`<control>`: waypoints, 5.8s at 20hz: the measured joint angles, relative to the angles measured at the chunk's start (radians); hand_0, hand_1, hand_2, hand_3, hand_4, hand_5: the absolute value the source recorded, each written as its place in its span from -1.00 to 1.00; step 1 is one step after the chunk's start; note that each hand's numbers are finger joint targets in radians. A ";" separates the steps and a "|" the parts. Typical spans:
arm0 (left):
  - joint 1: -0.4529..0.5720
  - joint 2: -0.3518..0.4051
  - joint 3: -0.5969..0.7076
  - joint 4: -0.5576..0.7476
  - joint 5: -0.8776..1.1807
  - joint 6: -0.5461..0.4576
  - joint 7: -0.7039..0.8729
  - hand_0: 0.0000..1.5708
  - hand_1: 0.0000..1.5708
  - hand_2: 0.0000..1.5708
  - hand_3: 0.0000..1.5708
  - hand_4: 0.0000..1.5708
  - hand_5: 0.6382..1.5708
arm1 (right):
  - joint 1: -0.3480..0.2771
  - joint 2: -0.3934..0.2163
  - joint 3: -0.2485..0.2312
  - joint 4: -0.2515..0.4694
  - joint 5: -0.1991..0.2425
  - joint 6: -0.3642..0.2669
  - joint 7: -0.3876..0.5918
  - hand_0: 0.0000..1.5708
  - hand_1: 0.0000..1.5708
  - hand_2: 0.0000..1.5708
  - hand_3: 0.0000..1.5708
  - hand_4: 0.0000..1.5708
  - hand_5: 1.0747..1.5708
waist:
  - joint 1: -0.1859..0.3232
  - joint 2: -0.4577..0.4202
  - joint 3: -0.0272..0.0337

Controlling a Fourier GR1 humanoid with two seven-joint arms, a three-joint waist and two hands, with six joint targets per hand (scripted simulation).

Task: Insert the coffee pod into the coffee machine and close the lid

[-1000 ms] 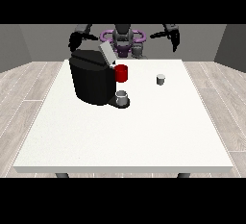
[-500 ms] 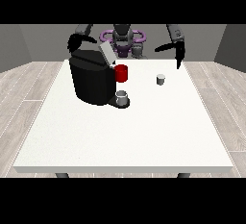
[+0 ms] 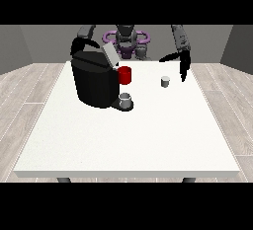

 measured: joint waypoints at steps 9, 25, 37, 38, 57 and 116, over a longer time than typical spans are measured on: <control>-0.058 -0.016 -0.054 0.132 -0.126 0.045 -0.041 -0.43 -0.43 -0.23 -0.62 -1.00 1.00 | -0.046 -0.004 -0.008 0.080 0.028 -0.028 0.032 -1.00 -1.00 -1.00 -1.00 -0.46 1.00 | 0.013 0.008 0.0000; -0.152 0.022 -0.104 0.330 -0.333 0.156 -0.105 -0.11 -0.11 0.06 -0.25 -1.00 1.00 | -0.103 -0.006 -0.008 0.112 0.051 -0.052 0.071 -1.00 -1.00 -1.00 -1.00 -0.39 1.00 | -0.011 0.031 0.0003; -0.193 0.009 -0.101 0.414 -0.437 0.329 -0.195 0.14 0.14 0.29 -0.01 -0.61 1.00 | -0.094 -0.011 -0.023 0.119 0.022 -0.039 0.046 -1.00 -1.00 -1.00 -1.00 -0.35 1.00 | -0.024 0.044 0.0032; -0.203 0.015 -0.104 0.421 -0.447 0.331 -0.193 0.24 0.24 0.34 0.01 -0.59 1.00 | -0.102 -0.009 -0.024 0.120 0.021 -0.041 0.044 -1.00 -1.00 -1.00 -1.00 -0.35 1.00 | -0.026 0.051 0.0034; -0.380 0.015 -0.134 0.349 -0.480 0.125 -0.182 0.60 0.60 0.69 0.64 -0.31 1.00 | -0.115 -0.016 -0.059 0.274 -0.012 -0.045 0.009 -1.00 -1.00 -1.00 -1.00 -0.40 1.00 | 0.009 -0.044 0.0005; -0.824 0.060 -0.022 0.399 -0.523 0.038 -0.007 0.56 0.56 0.62 0.53 -0.38 1.00 | -0.217 -0.024 -0.037 0.155 -0.019 -0.039 0.010 -1.00 -1.00 -1.00 -1.00 -0.42 1.00 | -0.177 0.132 0.0004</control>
